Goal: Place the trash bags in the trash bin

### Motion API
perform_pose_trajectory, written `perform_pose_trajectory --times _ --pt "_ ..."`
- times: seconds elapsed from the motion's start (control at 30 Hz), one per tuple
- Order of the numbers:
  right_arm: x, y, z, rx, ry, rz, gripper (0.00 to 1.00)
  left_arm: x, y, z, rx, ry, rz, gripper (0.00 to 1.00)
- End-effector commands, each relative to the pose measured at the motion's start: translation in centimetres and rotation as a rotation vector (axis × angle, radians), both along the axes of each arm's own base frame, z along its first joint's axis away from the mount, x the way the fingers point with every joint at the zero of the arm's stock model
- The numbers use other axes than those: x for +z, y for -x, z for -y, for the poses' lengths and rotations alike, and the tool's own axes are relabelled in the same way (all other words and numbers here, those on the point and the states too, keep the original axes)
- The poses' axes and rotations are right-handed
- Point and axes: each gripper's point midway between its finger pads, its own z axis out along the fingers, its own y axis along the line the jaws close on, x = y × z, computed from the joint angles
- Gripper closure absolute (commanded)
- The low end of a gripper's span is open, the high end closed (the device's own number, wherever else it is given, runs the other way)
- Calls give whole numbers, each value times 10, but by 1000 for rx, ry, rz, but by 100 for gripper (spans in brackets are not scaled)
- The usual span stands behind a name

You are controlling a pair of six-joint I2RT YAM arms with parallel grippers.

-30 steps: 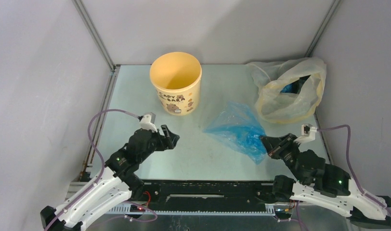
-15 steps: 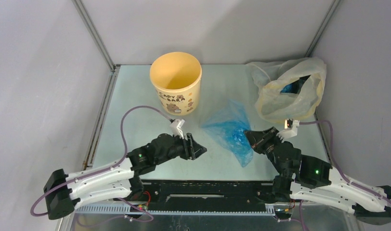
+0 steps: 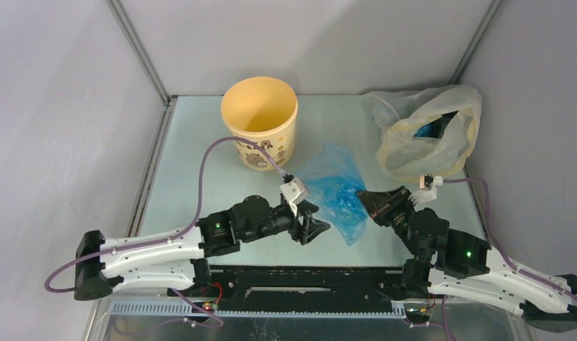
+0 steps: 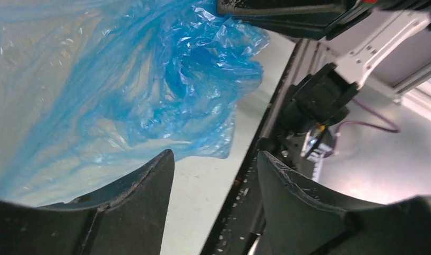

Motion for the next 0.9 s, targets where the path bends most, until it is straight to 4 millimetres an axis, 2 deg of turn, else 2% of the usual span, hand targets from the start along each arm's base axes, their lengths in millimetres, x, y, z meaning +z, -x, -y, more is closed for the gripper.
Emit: perform_pose_trajectory --times 0.0,0.17,0.4,0.5,0.6,0.73,0.87 --pt "26 1 1 -3 -112 12 100 -3 -12 11 -45 -116 185 34" --pt "32 4 -1 18 -139 1 100 -26 -13 29 -97 -200 180 34" --pt "35 7 -4 32 -170 -7 100 -45 -15 47 -132 -253 167 37" --pt "36 5 -2 19 -180 -8 100 -52 -5 56 -193 -256 144 46" --pt "40 3 4 -9 -201 -4 100 -71 -2 61 -205 -291 122 52" --pt "48 -1 15 -56 -247 13 100 -97 -5 58 -163 -315 102 61" --pt "57 -3 31 -108 -294 32 100 -115 -5 50 -118 -293 78 74"
